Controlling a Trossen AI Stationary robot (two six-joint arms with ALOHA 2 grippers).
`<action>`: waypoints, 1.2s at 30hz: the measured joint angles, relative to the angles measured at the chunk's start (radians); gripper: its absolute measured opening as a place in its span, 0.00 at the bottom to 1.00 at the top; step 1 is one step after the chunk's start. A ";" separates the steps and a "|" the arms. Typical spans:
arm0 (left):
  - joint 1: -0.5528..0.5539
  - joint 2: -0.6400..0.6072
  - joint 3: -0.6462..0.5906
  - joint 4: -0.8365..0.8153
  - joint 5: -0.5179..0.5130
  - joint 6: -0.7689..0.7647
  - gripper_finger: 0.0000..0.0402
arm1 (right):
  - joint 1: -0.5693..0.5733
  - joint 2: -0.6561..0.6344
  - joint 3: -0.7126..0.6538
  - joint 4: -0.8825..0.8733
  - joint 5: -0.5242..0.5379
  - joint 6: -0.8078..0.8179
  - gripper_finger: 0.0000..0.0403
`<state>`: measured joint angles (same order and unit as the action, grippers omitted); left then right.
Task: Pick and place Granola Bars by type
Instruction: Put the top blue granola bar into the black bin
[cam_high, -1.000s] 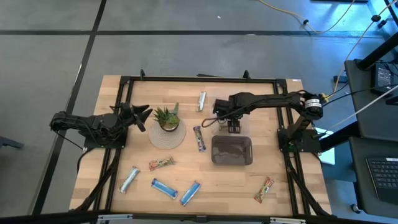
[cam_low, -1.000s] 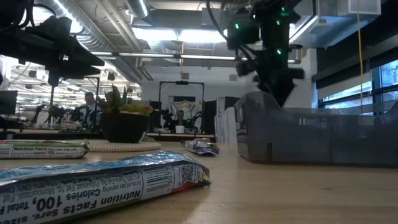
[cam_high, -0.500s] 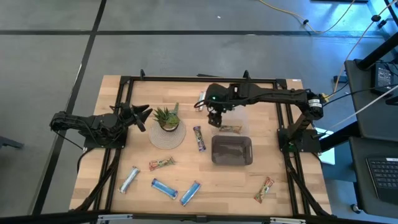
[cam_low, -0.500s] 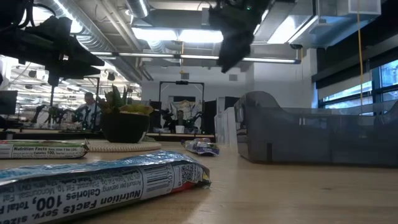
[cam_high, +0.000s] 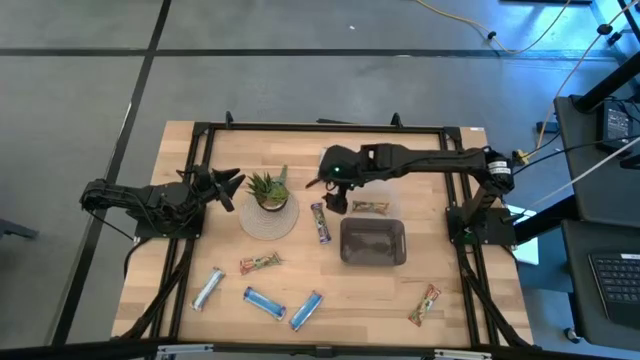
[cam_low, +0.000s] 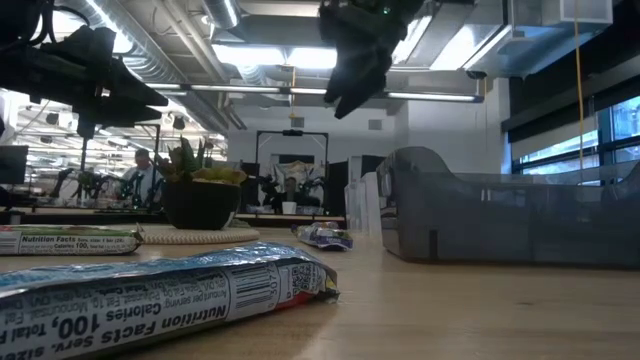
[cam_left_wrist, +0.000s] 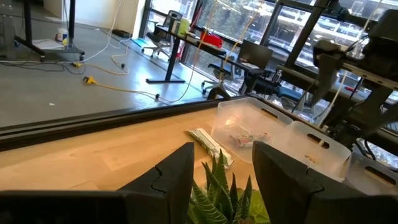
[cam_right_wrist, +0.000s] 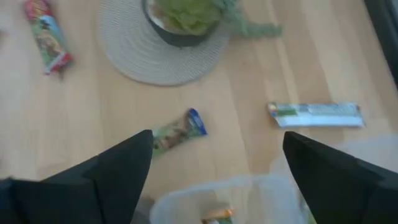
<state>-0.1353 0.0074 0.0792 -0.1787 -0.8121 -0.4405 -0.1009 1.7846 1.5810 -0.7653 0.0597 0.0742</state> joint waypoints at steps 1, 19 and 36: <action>0.000 0.000 0.000 0.000 0.001 0.001 0.39 | 0.007 0.005 0.000 0.022 -0.001 -0.002 0.90; 0.000 0.008 0.000 0.000 0.020 -0.001 0.39 | 0.076 0.302 0.304 -0.159 -0.010 0.105 0.90; 0.000 0.008 0.000 0.000 0.021 -0.018 0.39 | 0.098 0.497 0.365 -0.256 0.002 0.304 0.90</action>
<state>-0.1355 0.0158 0.0792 -0.1783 -0.7910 -0.4580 -0.0028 2.2813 1.9457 -1.0213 0.0612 0.3787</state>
